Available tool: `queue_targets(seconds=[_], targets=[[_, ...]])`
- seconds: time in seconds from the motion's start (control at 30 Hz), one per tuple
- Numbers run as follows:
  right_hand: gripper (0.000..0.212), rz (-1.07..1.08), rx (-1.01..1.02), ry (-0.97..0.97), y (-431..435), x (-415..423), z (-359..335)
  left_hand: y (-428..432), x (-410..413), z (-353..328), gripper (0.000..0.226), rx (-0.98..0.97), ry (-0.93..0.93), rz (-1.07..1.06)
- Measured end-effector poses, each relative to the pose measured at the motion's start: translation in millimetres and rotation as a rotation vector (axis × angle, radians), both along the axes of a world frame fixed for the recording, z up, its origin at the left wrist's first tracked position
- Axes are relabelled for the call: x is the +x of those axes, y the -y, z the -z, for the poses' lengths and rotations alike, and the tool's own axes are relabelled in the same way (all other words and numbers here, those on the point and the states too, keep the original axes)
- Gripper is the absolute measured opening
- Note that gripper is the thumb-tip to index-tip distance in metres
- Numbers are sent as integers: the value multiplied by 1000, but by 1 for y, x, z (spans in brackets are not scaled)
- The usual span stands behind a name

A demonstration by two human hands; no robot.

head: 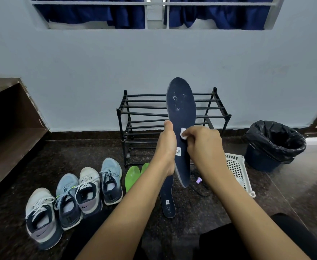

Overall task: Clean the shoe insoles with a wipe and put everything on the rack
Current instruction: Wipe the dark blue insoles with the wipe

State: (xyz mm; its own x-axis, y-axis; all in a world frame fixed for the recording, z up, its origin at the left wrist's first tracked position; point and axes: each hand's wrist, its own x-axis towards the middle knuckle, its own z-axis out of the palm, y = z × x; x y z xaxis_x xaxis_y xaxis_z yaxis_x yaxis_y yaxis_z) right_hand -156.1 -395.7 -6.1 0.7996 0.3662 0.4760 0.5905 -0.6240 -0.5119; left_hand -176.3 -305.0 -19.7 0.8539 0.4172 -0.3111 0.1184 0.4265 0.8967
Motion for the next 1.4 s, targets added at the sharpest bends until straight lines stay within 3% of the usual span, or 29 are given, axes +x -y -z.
queue_targets(seconds=[0.1, 0.33, 0.53, 0.8, 1.03, 1.23, 1.4], targets=[[28, -35, -83, -2, 0, -5, 3, -3, -1, -1, 58, 1, -12, 15], [25, 51, 13, 30, 4, 7, -5, 4, -6, -2, 56, 25, -17, 60], [28, -63, -65, -16, 0, -6, 1, 0, -8, -3, 57, 4, -43, 49], [22, 2, 102, 38, -1, 6, -3, 6, -7, -2, 58, -12, -40, 75], [28, -78, 61, 35, -5, -14, 6, 2, -6, -2, 57, 4, -44, 60], [18, -13, 159, 65, -6, -1, 0, 9, -6, -2, 55, -22, -67, 88], [22, -50, 159, 18, -3, -9, 0, 7, -4, -1, 57, -38, -69, 96]])
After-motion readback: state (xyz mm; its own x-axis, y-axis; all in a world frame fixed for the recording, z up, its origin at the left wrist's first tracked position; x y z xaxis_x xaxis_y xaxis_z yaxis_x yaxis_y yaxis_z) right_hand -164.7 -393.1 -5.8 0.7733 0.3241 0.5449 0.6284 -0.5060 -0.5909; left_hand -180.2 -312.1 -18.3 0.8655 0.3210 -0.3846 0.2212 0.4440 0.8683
